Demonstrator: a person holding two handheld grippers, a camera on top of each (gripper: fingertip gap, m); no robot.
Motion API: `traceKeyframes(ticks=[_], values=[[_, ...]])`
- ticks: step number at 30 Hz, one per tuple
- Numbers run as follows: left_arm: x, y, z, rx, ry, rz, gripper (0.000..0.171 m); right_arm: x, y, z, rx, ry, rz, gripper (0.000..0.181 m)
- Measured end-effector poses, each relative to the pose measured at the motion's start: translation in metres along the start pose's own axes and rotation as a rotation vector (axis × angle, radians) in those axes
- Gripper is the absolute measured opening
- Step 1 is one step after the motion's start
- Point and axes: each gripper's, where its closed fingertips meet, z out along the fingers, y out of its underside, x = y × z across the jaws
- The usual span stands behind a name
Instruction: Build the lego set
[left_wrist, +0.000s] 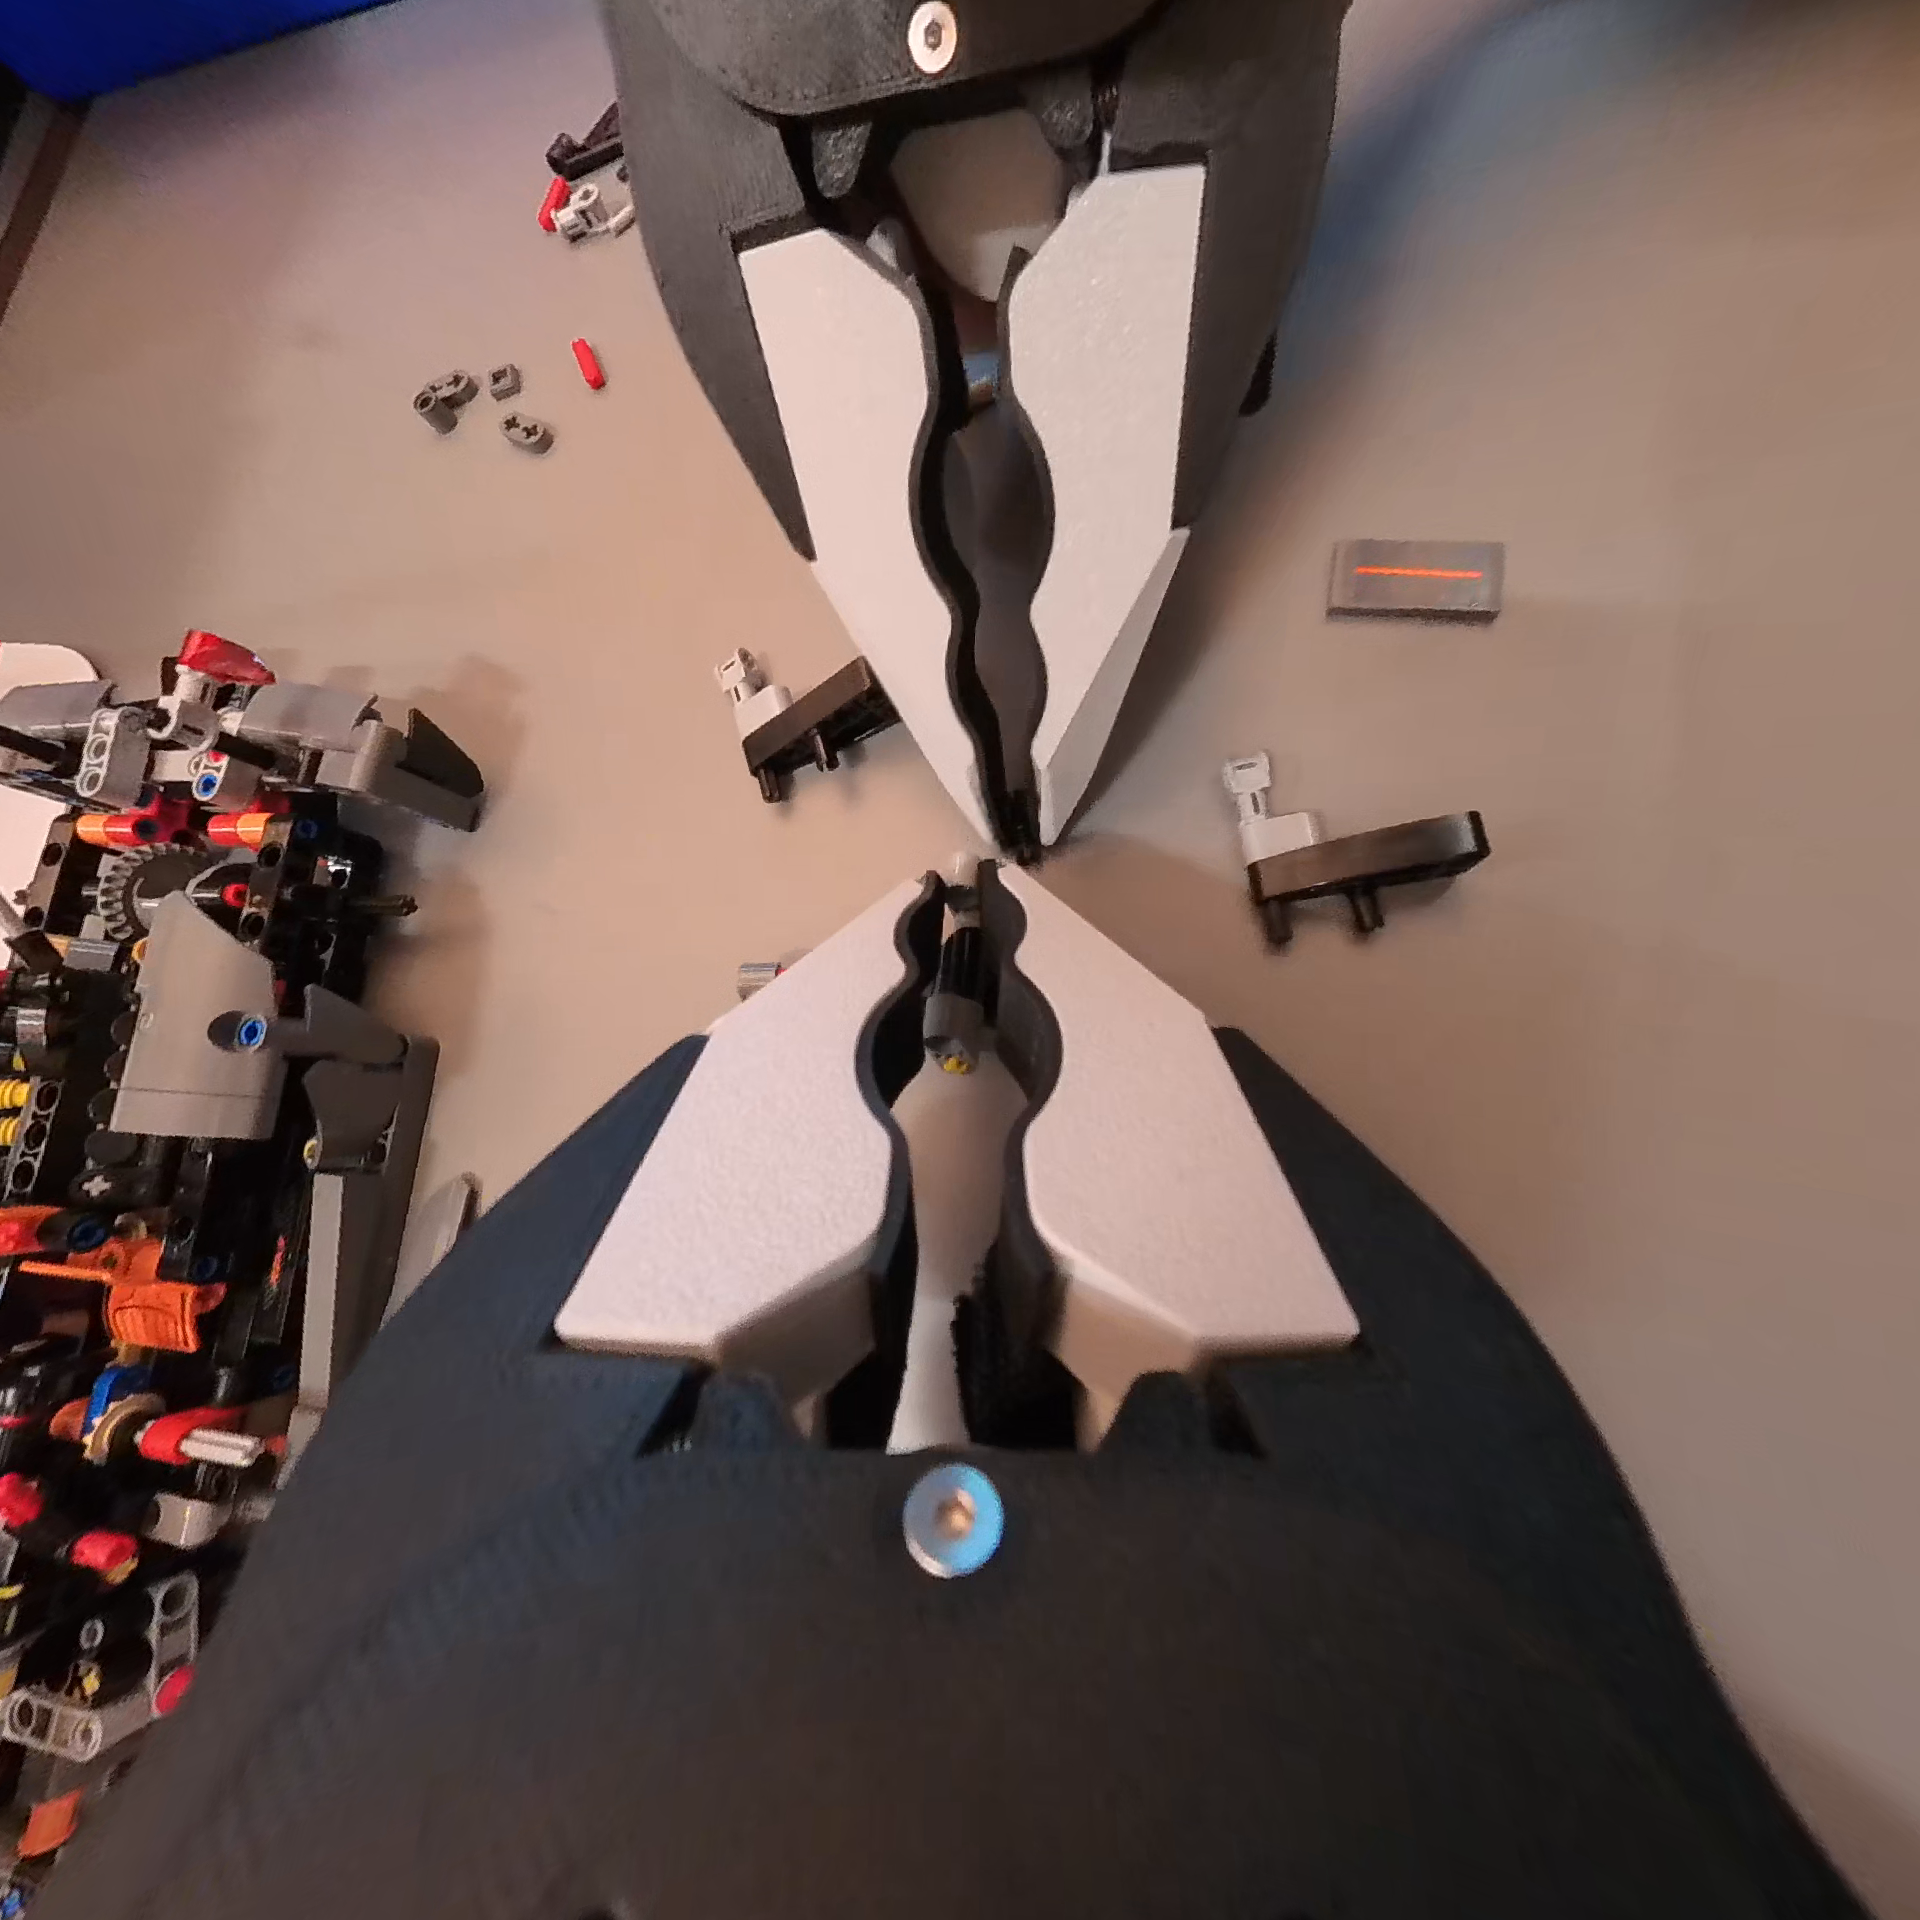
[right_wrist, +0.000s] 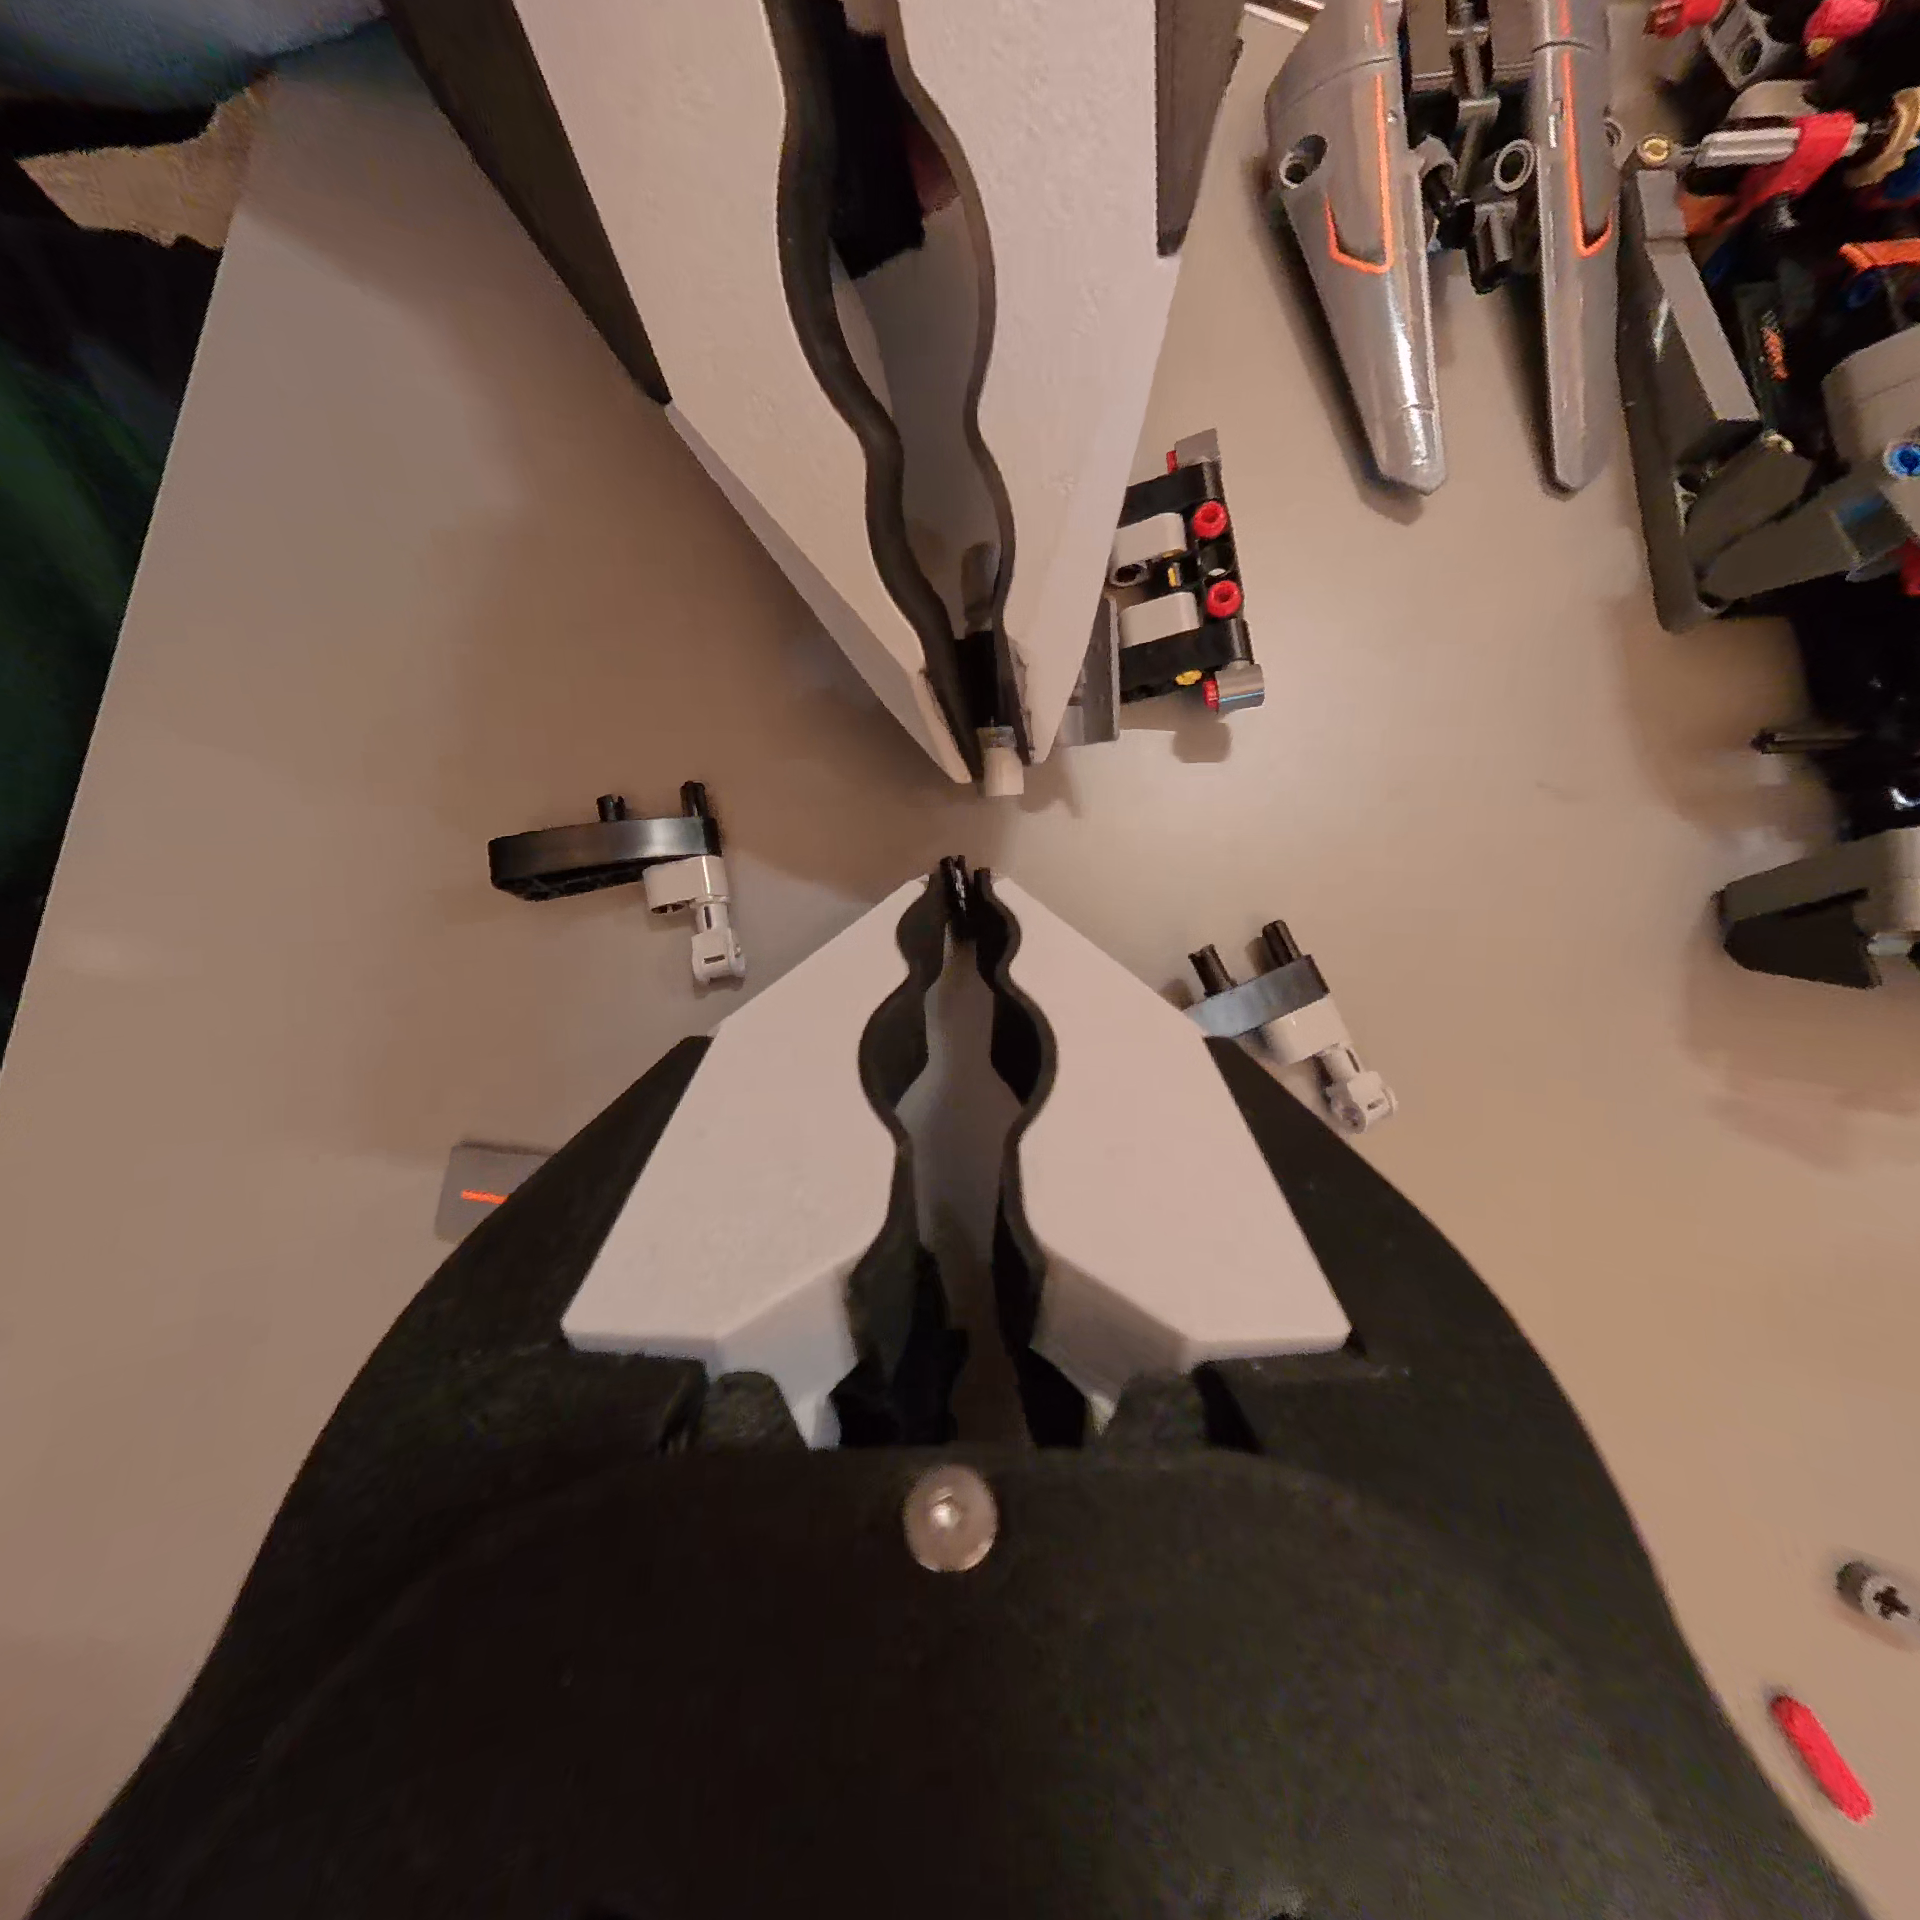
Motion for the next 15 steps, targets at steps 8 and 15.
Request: traceKeyframes(ticks=[8, 15], values=[[0.0006, 0.0007, 0.0000, 0.006, 0.005, -0.008, 0.004, -0.0021, -0.0008, 0.0004, 0.025, 0.004, 0.011, 0.003], [0.0006, 0.0009, 0.0015, 0.002, 0.005, -0.010, 0.004, -0.0015, 0.0011, -0.0011, 0.020, -0.003, -0.012, 0.003]])
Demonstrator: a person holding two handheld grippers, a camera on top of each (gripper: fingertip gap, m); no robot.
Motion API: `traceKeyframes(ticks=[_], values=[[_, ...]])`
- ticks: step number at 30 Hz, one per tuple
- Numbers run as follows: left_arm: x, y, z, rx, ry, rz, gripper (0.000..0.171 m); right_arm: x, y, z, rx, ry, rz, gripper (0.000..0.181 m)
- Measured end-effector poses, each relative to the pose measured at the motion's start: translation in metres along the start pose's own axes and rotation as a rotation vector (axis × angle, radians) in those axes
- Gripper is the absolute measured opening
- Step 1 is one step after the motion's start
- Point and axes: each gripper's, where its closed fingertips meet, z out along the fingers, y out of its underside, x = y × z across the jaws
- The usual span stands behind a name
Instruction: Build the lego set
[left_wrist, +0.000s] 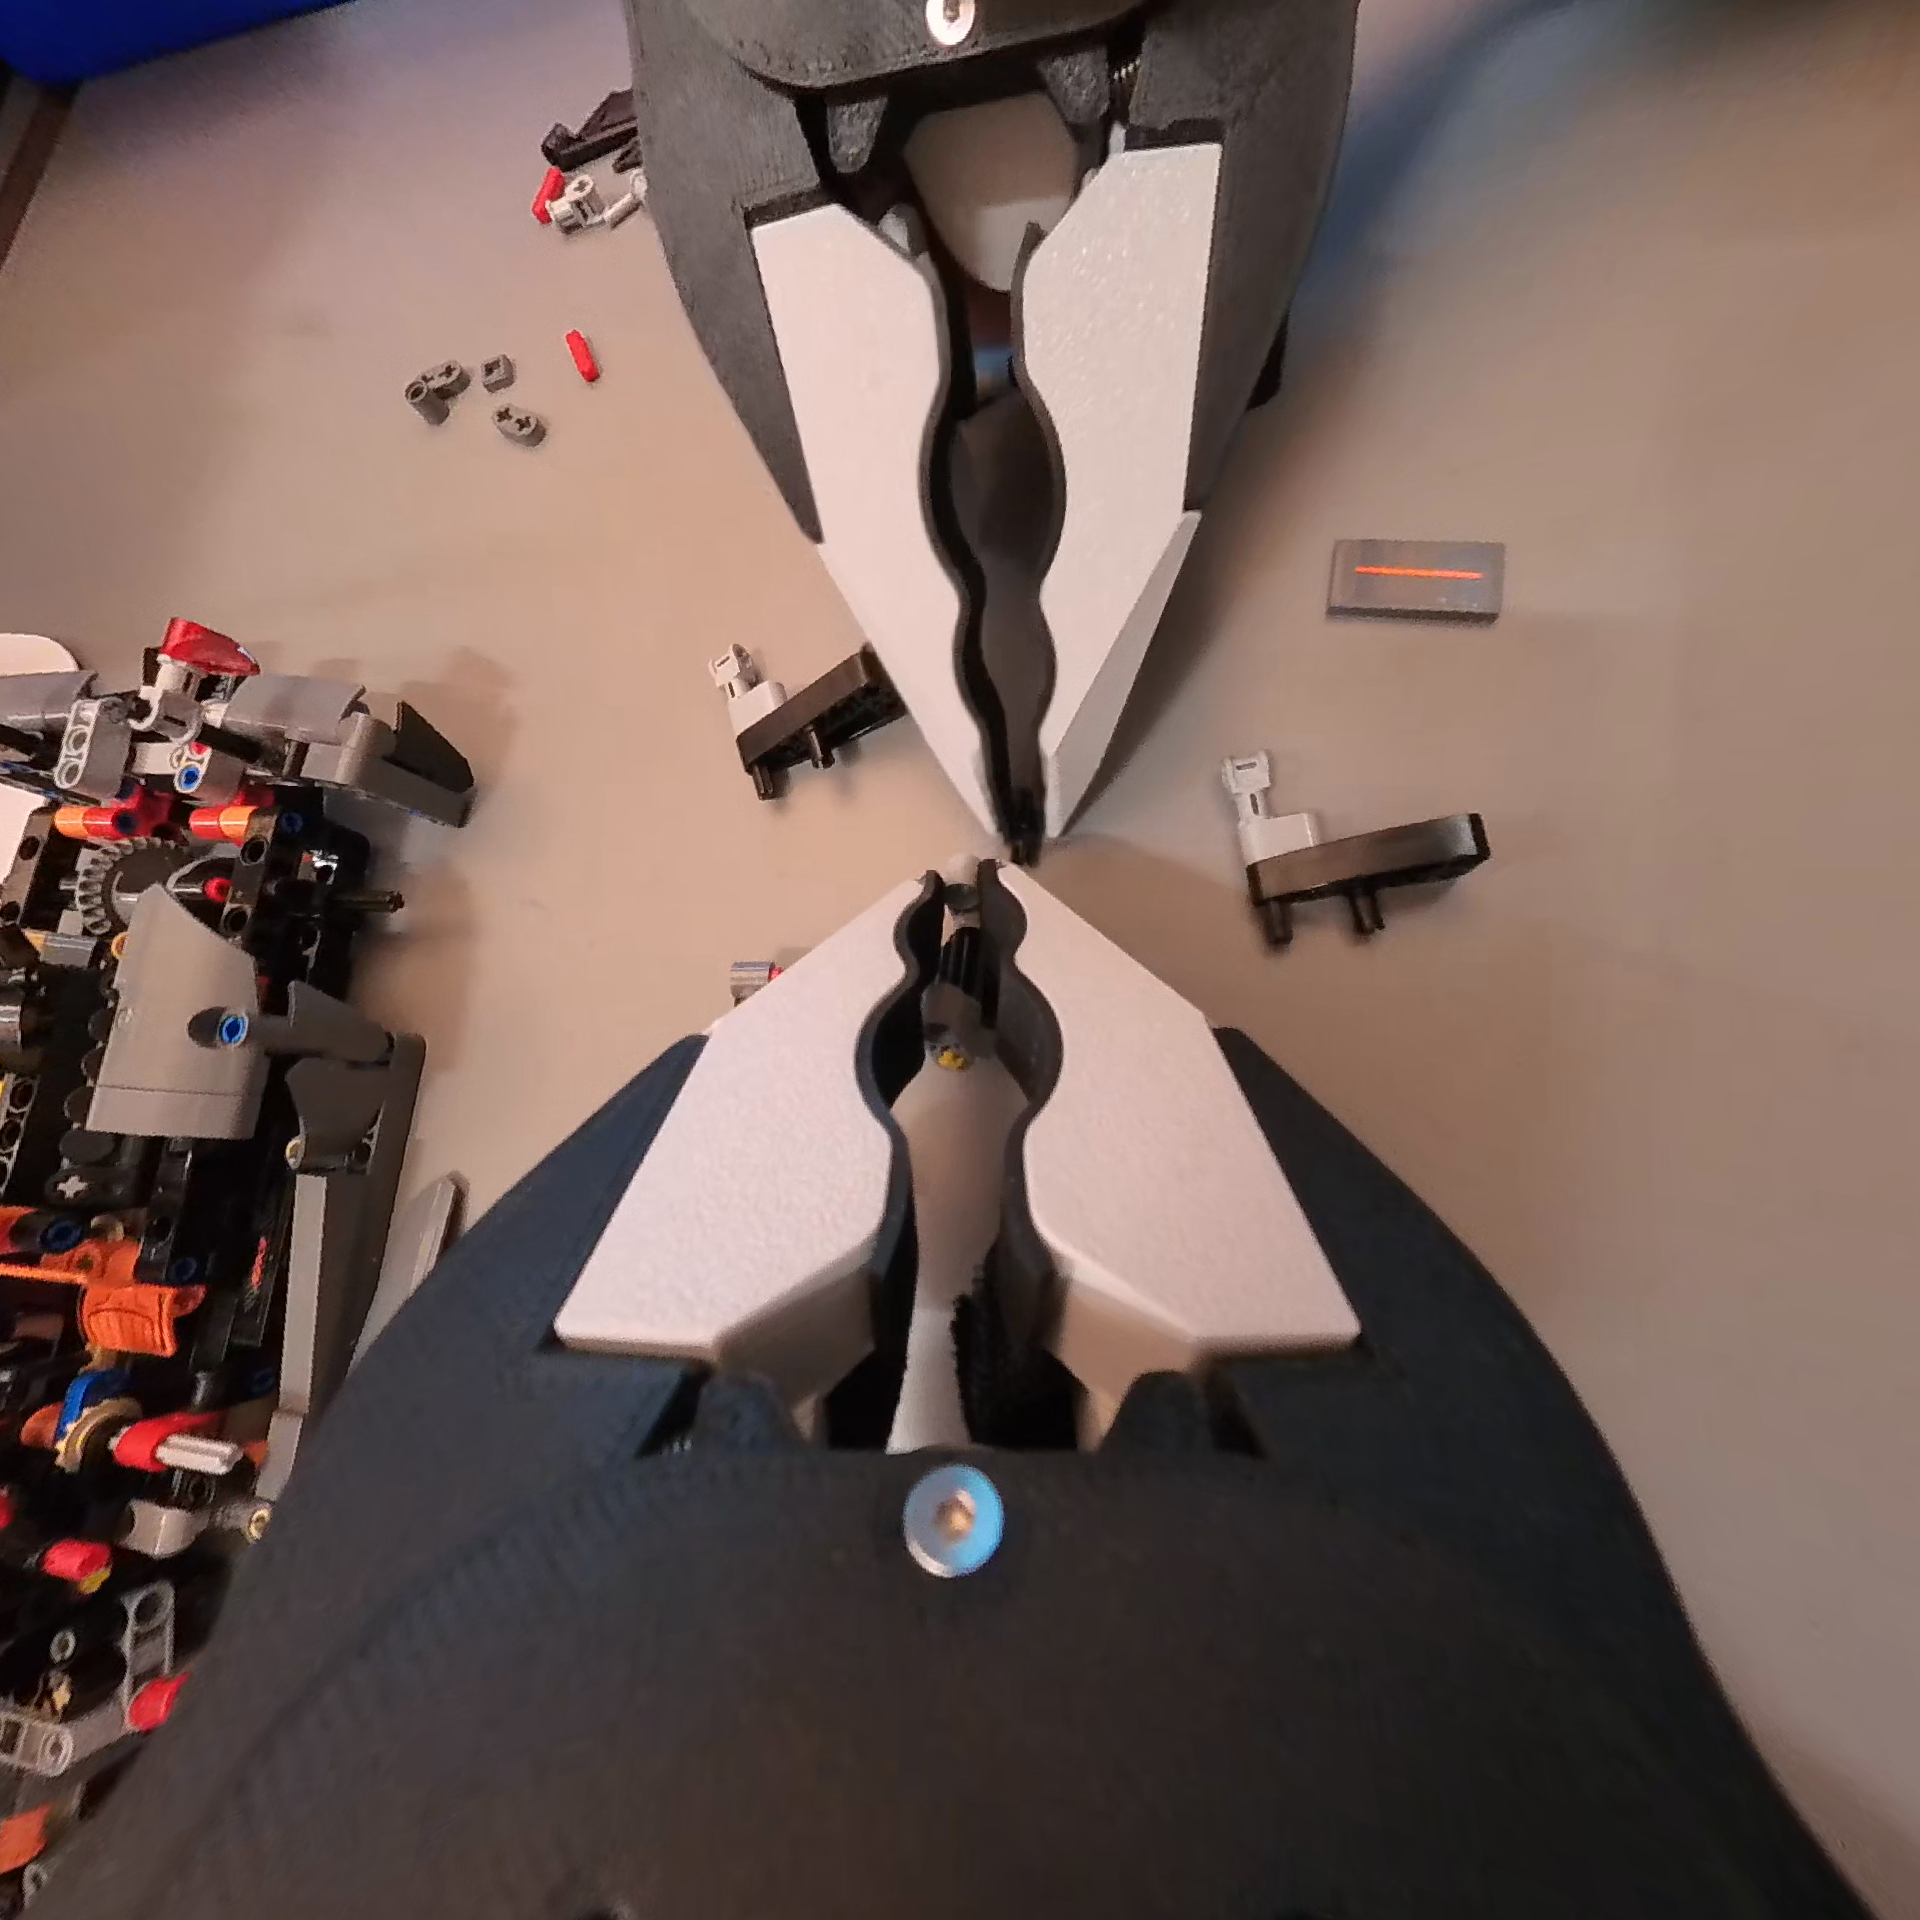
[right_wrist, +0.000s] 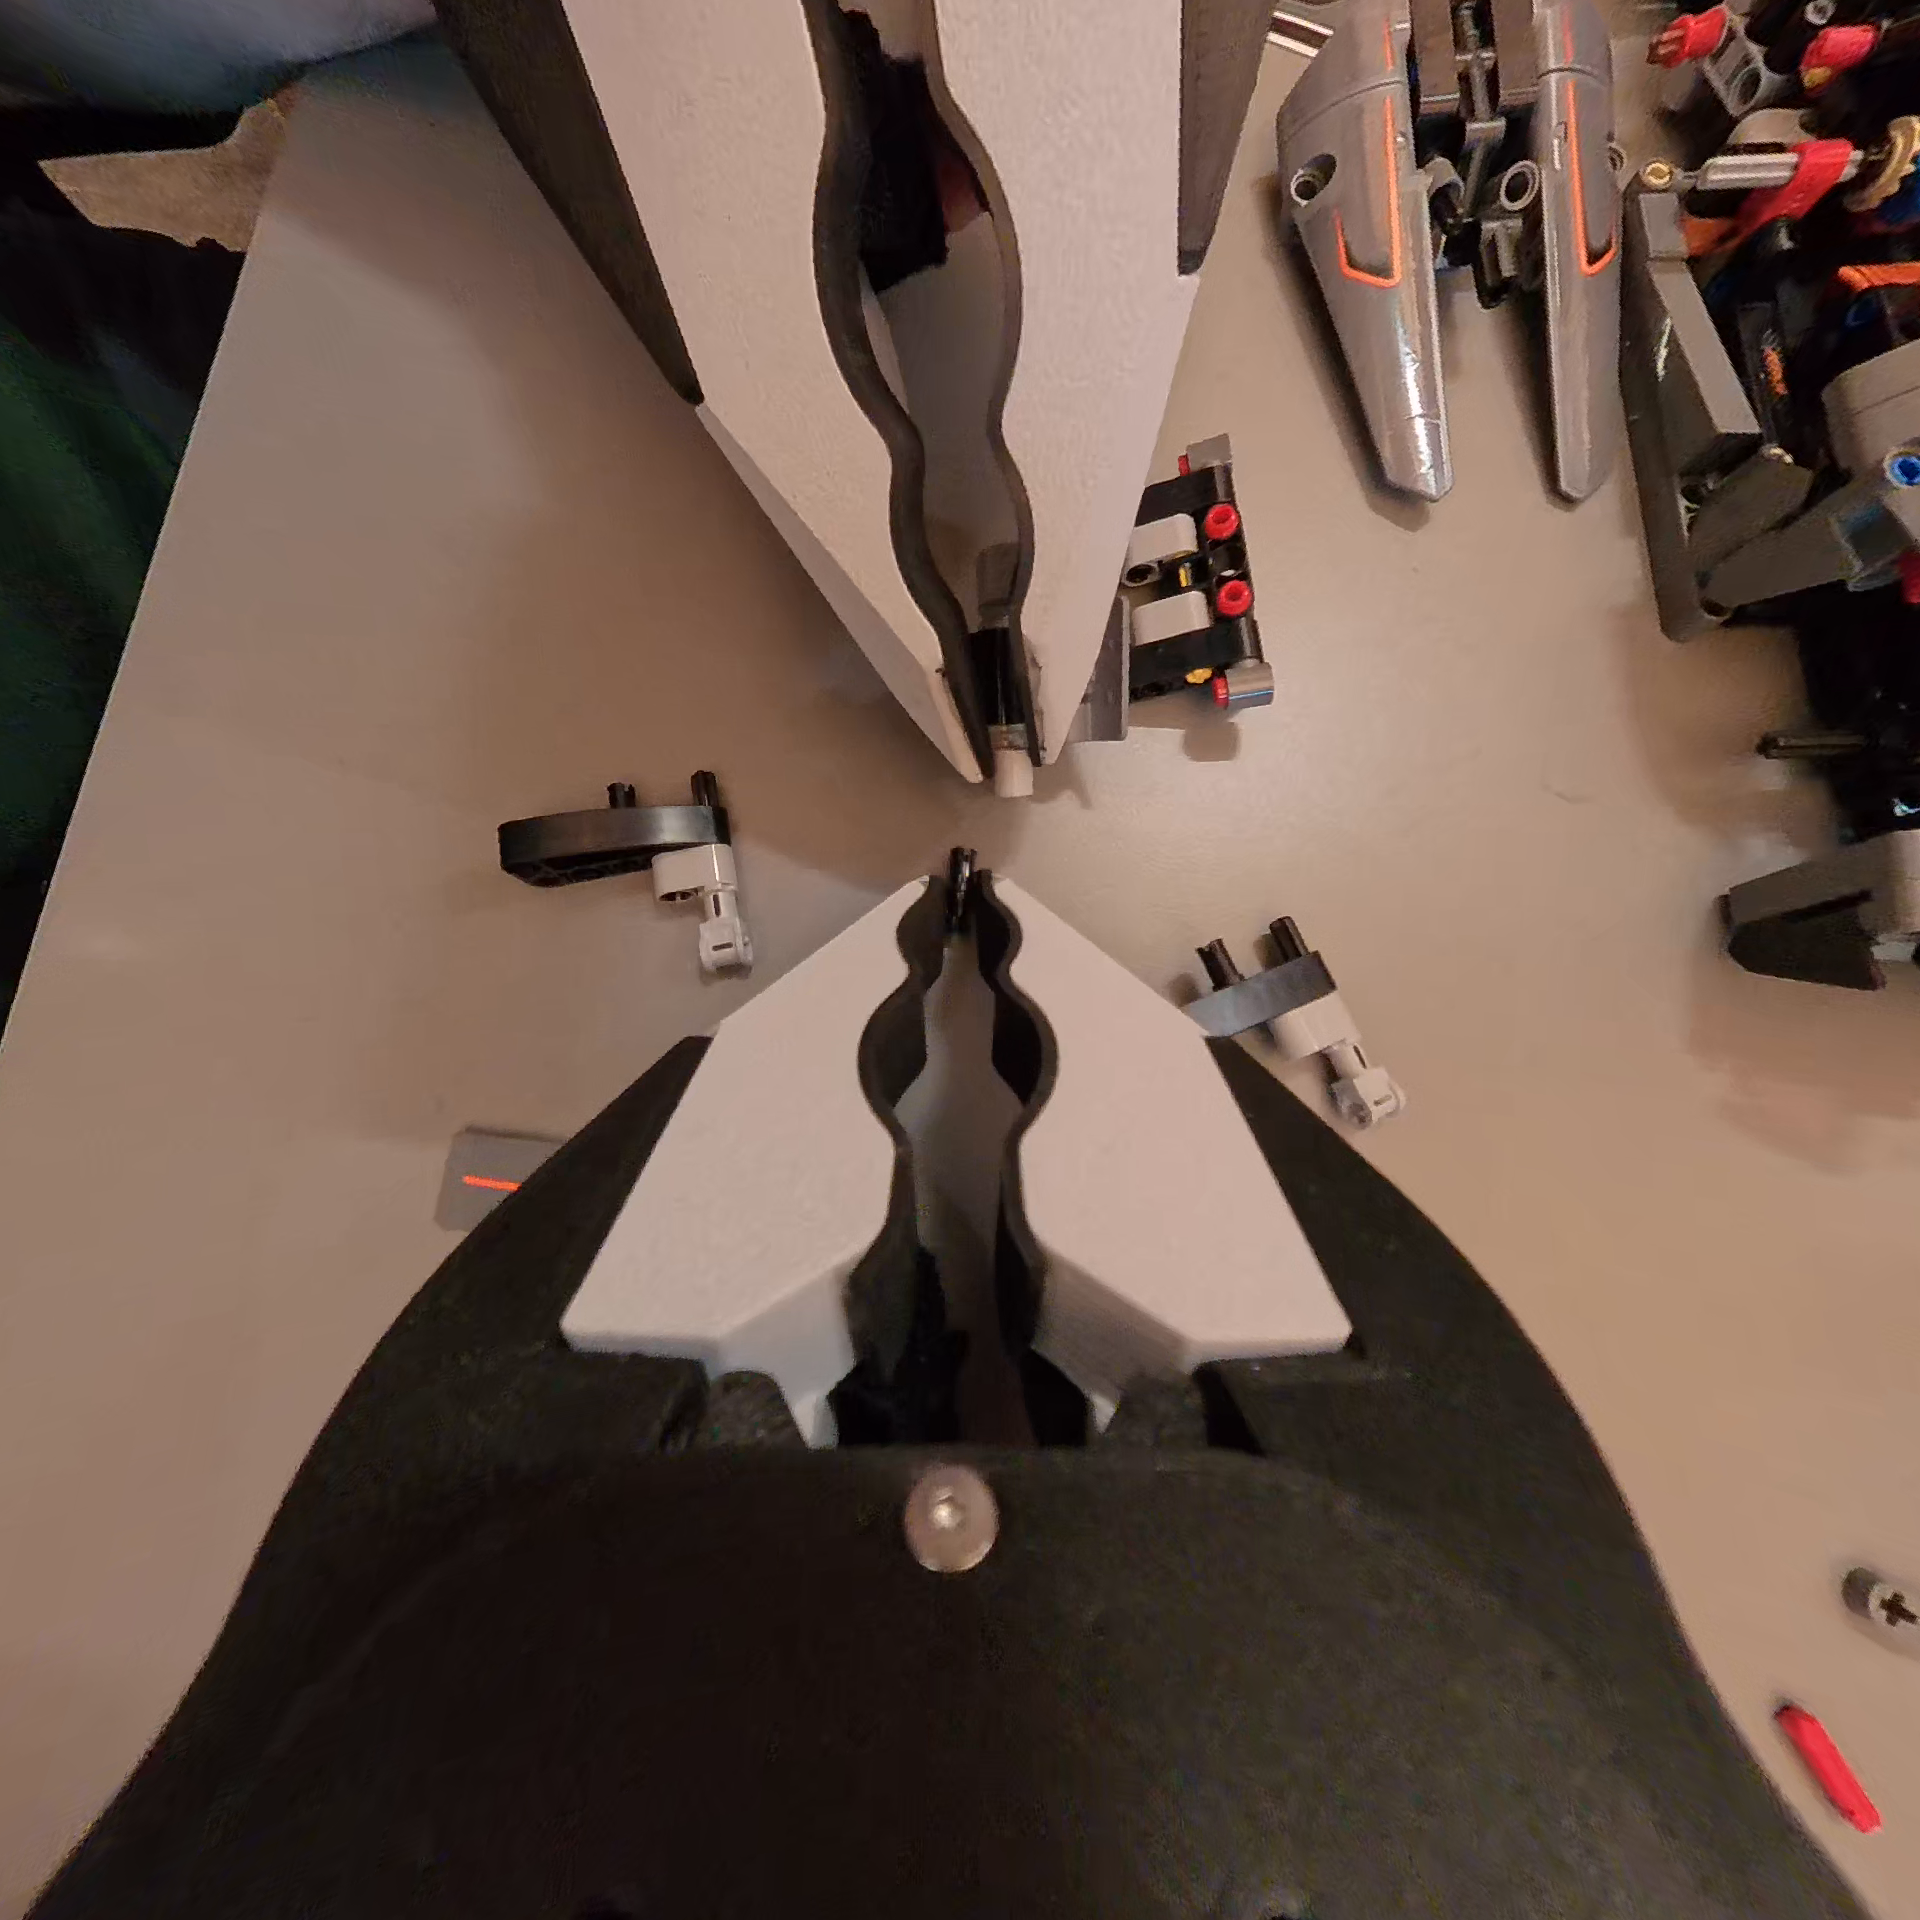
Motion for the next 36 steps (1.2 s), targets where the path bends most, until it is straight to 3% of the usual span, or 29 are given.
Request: traceKeyframes(ticks=[8, 16, 20, 36], values=[[0.000, 0.000, 0.001, 0.001, -0.001, -0.001, 0.004, 0.002, 0.000, -0.001, 0.010, 0.012, 0.014, 0.002], [-0.006, -0.016, -0.010, 0.135, 0.004, -0.059, 0.004, 0.015, -0.020, -0.022, 0.168, 0.089, 0.059, 0.001], [-0.009, -0.017, -0.010, 0.144, -0.010, -0.065, 0.004, 0.016, -0.026, -0.027, 0.195, 0.102, 0.051, 0.001], [-0.015, -0.022, -0.009, 0.177, -0.043, -0.081, 0.004, 0.022, -0.027, -0.029, 0.178, 0.199, 0.017, 0.001]])
